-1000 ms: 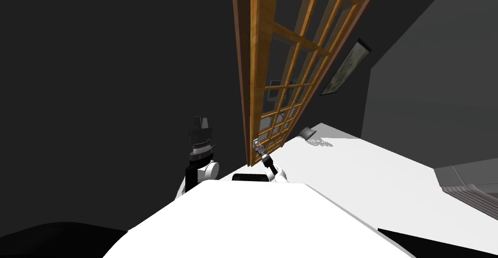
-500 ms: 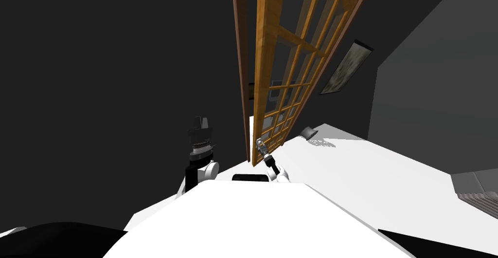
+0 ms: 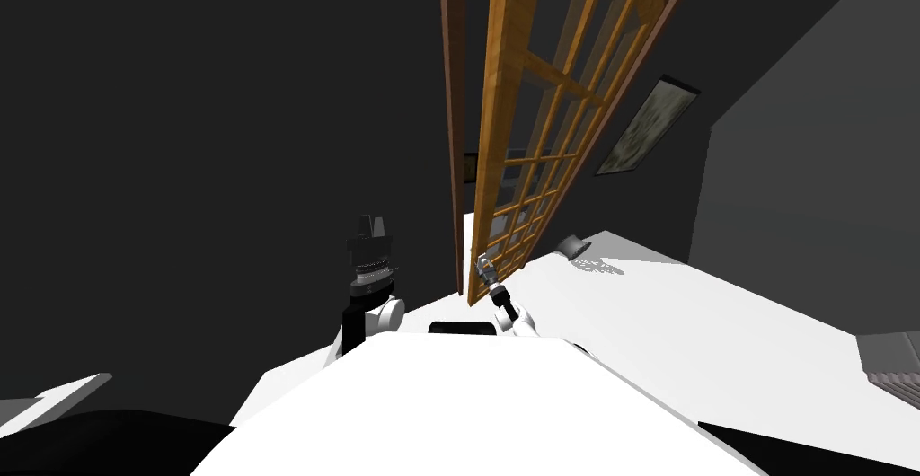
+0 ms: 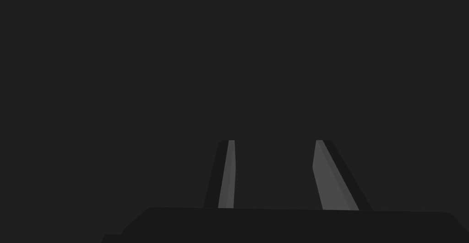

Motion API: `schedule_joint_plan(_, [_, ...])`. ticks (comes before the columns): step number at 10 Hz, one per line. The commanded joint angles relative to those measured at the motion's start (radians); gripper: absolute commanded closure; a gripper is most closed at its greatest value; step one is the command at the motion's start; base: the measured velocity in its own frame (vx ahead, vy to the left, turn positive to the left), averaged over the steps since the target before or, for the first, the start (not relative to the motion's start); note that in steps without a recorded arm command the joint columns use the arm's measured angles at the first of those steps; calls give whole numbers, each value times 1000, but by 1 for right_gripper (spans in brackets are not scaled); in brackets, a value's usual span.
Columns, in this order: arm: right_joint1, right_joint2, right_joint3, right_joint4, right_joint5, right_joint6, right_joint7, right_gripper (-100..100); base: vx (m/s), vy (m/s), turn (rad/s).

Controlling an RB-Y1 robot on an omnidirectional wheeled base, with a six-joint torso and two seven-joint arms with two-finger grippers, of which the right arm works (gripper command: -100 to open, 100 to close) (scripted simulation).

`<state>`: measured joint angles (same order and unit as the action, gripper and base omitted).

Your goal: Pull the door open

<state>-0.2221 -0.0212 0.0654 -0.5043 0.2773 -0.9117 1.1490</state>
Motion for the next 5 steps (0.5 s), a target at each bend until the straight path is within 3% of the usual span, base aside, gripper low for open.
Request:
schedule_joint_plan(1, [9,14,12,28,4,-7,-3,100,-39,-24,-13])
schedule_joint_plan(3, [9,14,12,28,4,-7,-3,100,3,2,-1])
schedule_joint_plan(5, [12,8,11,25,-9,-7,-30,100,-46,-11,97])
